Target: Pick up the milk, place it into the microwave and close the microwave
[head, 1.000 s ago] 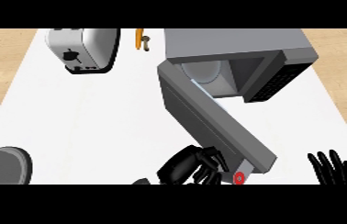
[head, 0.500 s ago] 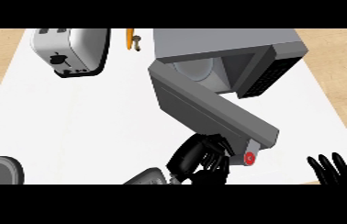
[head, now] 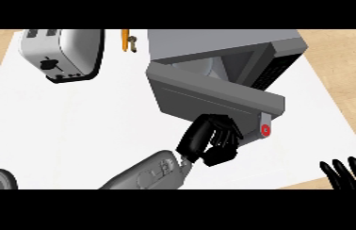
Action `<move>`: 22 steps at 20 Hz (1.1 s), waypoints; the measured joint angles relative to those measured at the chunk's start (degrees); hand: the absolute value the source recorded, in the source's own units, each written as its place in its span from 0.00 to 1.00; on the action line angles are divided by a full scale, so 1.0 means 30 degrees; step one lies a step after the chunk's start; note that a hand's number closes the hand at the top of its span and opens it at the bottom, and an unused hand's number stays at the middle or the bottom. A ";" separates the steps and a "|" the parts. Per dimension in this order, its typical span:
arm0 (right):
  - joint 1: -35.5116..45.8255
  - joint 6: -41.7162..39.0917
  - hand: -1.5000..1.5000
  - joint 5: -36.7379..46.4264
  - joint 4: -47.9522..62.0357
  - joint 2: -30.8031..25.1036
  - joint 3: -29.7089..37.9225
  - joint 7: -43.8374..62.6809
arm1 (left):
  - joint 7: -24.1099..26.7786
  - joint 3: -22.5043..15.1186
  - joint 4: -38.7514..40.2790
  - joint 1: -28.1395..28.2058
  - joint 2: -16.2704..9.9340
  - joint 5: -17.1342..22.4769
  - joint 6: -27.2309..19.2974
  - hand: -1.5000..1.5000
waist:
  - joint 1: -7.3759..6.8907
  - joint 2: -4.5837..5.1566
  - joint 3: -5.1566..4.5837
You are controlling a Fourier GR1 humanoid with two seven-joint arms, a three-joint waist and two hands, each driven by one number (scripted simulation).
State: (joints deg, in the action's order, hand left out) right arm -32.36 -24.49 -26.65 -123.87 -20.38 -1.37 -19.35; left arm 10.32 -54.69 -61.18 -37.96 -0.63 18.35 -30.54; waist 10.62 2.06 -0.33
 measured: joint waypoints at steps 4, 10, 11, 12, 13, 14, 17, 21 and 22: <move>0.0014 0.0258 0.00 -0.0423 -0.0679 -0.0183 -0.0002 0.0698 | 0.0127 0.0442 0.0974 -0.1391 0.0153 0.1479 -0.0255 1.00 | 0.0276 0.0130 0.0017; 0.0213 0.0567 0.00 -0.1051 -0.1187 -0.0482 0.0280 0.1450 | 0.0704 0.0638 0.2087 -0.2541 0.0223 0.3643 -0.0169 1.00 | 0.0519 0.0292 0.0037; 0.0280 0.0635 0.00 -0.1137 -0.1285 -0.0520 0.0337 0.1553 | 0.0825 0.0646 0.2234 -0.2683 0.0223 0.3976 -0.0153 1.00 | 0.0550 0.0310 0.0038; 0.0337 0.0714 0.00 -0.1248 -0.1380 -0.0543 0.0402 0.1649 | 0.0894 0.0713 0.2386 -0.2843 0.0224 0.4344 -0.0079 1.00 | 0.0583 0.0337 0.0038; 0.0342 0.0790 0.00 -0.1356 -0.1541 -0.0587 0.0475 0.1761 | 0.0977 0.0787 0.2572 -0.3002 0.0224 0.4672 0.0010 1.00 | 0.0640 0.0354 0.0036; 0.0325 0.0811 0.00 -0.1437 -0.1585 -0.0622 0.0546 0.1818 | 0.1061 0.0857 0.2795 -0.3181 0.0225 0.4969 0.0129 1.00 | 0.0684 0.0367 0.0041; 0.0497 0.0856 0.00 -0.1705 -0.1651 -0.0744 0.0706 0.1993 | 0.1480 0.0956 0.3182 -0.3505 0.0223 0.5856 0.0296 1.00 | 0.0789 0.0432 0.0051; 0.0642 0.1012 0.00 -0.2104 -0.1898 -0.0893 0.0953 0.2277 | 0.1929 0.1157 0.3730 -0.3898 0.0223 0.6950 0.0583 1.00 | 0.0953 0.0478 0.0053; 0.0672 0.1011 0.00 -0.2145 -0.1927 -0.0913 0.0959 0.2313 | 0.1995 0.1191 0.3862 -0.4002 0.0225 0.7227 0.0650 1.00 | 0.0979 0.0479 0.0058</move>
State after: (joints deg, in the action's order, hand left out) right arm -30.34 -21.45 -33.09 -129.65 -23.12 1.50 -12.41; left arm 16.31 -51.11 -49.59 -49.97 0.04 40.03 -28.59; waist 13.56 3.50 -0.15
